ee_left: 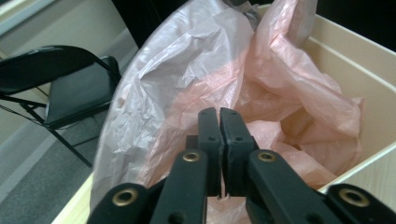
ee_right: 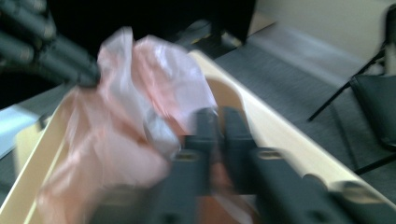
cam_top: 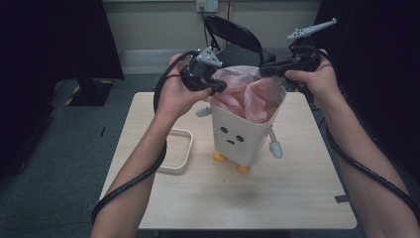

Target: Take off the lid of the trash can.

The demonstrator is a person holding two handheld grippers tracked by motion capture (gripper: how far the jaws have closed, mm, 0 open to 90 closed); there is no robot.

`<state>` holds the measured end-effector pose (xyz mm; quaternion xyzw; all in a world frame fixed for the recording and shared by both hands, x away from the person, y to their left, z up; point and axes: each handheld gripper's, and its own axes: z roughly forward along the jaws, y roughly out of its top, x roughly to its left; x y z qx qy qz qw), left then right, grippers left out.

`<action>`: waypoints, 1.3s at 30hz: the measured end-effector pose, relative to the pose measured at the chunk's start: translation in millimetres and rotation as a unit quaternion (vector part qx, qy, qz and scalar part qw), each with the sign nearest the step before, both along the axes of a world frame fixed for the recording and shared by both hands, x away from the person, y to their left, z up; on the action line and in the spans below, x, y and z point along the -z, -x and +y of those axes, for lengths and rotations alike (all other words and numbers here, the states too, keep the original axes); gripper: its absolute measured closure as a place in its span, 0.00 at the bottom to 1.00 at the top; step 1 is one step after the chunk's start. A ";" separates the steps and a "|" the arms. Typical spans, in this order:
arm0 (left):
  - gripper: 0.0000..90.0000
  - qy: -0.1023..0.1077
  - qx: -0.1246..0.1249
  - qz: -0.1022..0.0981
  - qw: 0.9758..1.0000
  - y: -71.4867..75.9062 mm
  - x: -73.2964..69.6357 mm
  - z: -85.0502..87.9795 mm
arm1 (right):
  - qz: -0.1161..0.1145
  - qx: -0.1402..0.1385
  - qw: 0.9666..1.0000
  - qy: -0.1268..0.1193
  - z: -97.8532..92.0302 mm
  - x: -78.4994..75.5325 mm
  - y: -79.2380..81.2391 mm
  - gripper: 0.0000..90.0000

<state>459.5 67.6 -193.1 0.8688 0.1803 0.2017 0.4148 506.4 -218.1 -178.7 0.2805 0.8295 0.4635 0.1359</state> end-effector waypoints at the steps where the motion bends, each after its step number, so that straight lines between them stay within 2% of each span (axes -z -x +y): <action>1: 0.98 -0.003 0.002 0.006 1.000 -0.3 0.9 -1.0 | 0.000 0.000 1.000 0.000 0.0 0.0 0.0 0.81; 3: 1.00 -0.008 0.007 0.007 1.000 -0.9 3.0 -2.6 | -0.001 -0.004 1.000 0.019 8.4 -1.1 -0.1 0.69; 4: 1.00 -0.011 0.011 0.009 1.000 -1.0 3.8 -3.4 | -0.003 0.004 1.000 0.025 12.1 -1.0 -0.6 0.63; 7: 1.00 -0.020 0.014 0.007 1.000 -1.9 6.0 -4.2 | 0.004 -0.001 1.000 0.017 19.6 0.2 -4.6 0.59; 9: 1.00 -0.023 0.015 0.007 1.000 -3.3 6.7 -3.0 | 0.018 -0.010 1.000 0.012 23.9 2.9 -9.0 0.59; 12: 1.00 -0.025 0.018 0.011 0.999 -5.5 9.2 -1.5 | 0.029 -0.013 0.999 0.019 28.3 7.2 -12.5 0.64; 15: 1.00 -0.018 0.018 0.012 1.000 -6.8 10.7 0.2 | 0.045 -0.034 0.998 0.034 32.0 12.3 -14.5 0.81; 17: 1.00 -0.012 0.019 0.012 1.000 -6.6 10.6 1.1 | 0.047 -0.037 0.997 0.046 34.0 13.4 -13.5 0.96; 18: 0.98 -0.011 0.020 0.010 1.000 -6.6 10.4 1.5 | 0.050 -0.039 0.997 0.049 34.2 13.3 -13.4 1.00; 19: 0.94 -0.010 0.019 0.006 1.000 -6.8 10.2 1.7 | 0.049 -0.033 0.997 0.055 34.3 12.9 -13.2 1.00; 21: 0.82 0.009 0.016 -0.002 1.000 -7.4 9.6 1.4 | 0.046 -0.028 0.996 0.069 35.0 11.7 -12.6 1.00; 23: 0.59 0.047 0.008 -0.004 0.999 -8.4 8.0 0.4 | 0.040 -0.032 0.996 0.070 35.9 9.8 -10.2 1.00; 24: 0.50 0.054 0.003 -0.003 0.999 -8.2 6.5 -0.7 | 0.036 -0.036 0.996 0.073 36.7 9.0 -8.2 1.00; 27: 0.41 0.041 -0.016 -0.018 0.999 -5.2 1.3 -8.9 | 0.029 -0.040 0.995 0.081 39.2 6.8 -1.6 1.00; 29: 0.36 0.043 -0.014 -0.026 0.999 -4.2 -0.9 -15.5 | 0.026 -0.041 0.995 0.082 40.1 5.8 1.6 1.00; 30: 0.36 0.042 -0.014 -0.025 0.999 -4.5 -1.0 -19.4 | 0.025 -0.043 0.996 0.078 40.6 5.5 3.3 1.00; 32: 0.39 0.022 -0.008 -0.032 0.999 -5.9 1.1 -27.9 | 0.023 -0.051 0.996 0.076 42.8 5.0 7.7 1.00; 34: 0.48 0.019 -0.008 -0.031 0.999 -4.9 4.1 -33.4 | 0.017 -0.048 0.995 0.083 45.0 5.2 11.3 1.00; 35: 0.61 0.008 -0.009 -0.031 0.999 -3.5 4.7 -34.9 | 0.017 -0.048 0.994 0.092 46.2 6.3 13.0 1.00; 36: 0.71 -0.005 -0.009 -0.022 1.000 -2.6 5.4 -36.9 | 0.015 -0.043 0.994 0.097 46.5 6.9 14.0 1.00; 39: 0.89 -0.008 -0.002 -0.006 1.000 -0.2 6.6 -40.2 | 0.012 -0.036 0.995 0.095 44.0 9.4 14.5 1.00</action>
